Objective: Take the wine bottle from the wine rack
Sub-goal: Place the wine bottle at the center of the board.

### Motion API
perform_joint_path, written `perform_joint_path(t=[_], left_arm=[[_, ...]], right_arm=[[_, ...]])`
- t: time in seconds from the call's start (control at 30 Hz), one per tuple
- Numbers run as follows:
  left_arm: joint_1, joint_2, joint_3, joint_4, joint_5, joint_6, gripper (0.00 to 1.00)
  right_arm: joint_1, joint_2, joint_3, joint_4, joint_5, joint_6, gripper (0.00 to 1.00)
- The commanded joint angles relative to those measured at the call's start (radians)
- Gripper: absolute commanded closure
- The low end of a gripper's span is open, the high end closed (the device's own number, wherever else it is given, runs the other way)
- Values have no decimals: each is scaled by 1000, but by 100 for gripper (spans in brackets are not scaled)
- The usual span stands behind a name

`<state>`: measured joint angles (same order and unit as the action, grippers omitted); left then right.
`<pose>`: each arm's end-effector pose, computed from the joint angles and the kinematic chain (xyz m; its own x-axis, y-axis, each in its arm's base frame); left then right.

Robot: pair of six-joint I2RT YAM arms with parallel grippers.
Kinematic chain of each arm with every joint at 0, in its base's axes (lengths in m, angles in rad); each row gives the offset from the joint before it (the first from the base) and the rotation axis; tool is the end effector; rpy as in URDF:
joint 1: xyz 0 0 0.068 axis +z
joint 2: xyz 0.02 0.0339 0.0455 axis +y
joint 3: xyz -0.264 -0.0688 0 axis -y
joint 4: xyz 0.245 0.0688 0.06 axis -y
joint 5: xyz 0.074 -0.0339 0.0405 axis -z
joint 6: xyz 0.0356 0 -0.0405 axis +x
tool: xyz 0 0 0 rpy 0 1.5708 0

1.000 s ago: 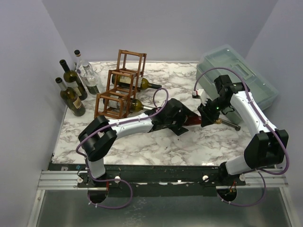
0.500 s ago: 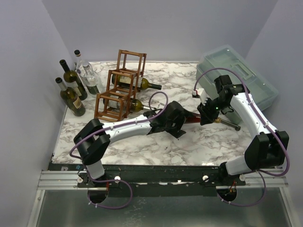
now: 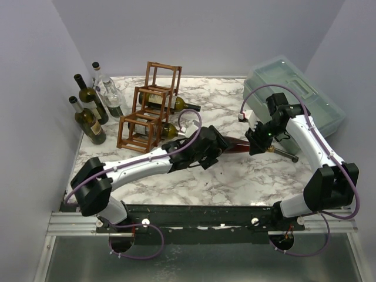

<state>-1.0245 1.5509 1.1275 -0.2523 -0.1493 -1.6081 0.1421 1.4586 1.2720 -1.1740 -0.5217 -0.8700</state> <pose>0.1853 -0.2946 0.2632 -0.7720 -0.6324 -0.0639 -0.3540 0.5112 -0.7832 0.2590 0.0550 0.2868 -0.4518 -0.7340 -0.5071 -0.8855 0.4381 0.1548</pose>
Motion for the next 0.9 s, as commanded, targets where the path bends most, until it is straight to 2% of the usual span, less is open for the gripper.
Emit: perform_joint_path(t=[0.0, 0.2, 0.27, 0.43, 0.5, 0.63, 0.87], left_arm=[[-35, -173, -129, 121, -68, 518, 2], [-80, -412, -413, 479, 124, 1131, 1], [-122, -452, -465, 553, 116, 1351, 2], [-256, -415, -579, 780, 94, 2005, 1], [-271, -346, -595, 872, 83, 2185, 1], [-270, -183, -541, 1054, 17, 2337, 1], [-224, 69, -404, 1293, -9, 2346, 1]], right_arm=[[-6, -54, 88, -15, -43, -65, 100], [-6, -70, 124, -70, -22, -121, 100], [-6, -78, 134, -81, -17, -139, 100], [-6, -80, 173, -142, -22, -197, 100], [-6, -83, 184, -159, -20, -212, 100], [-6, -90, 205, -191, -17, -238, 100], [-4, -94, 238, -246, -31, -263, 100]])
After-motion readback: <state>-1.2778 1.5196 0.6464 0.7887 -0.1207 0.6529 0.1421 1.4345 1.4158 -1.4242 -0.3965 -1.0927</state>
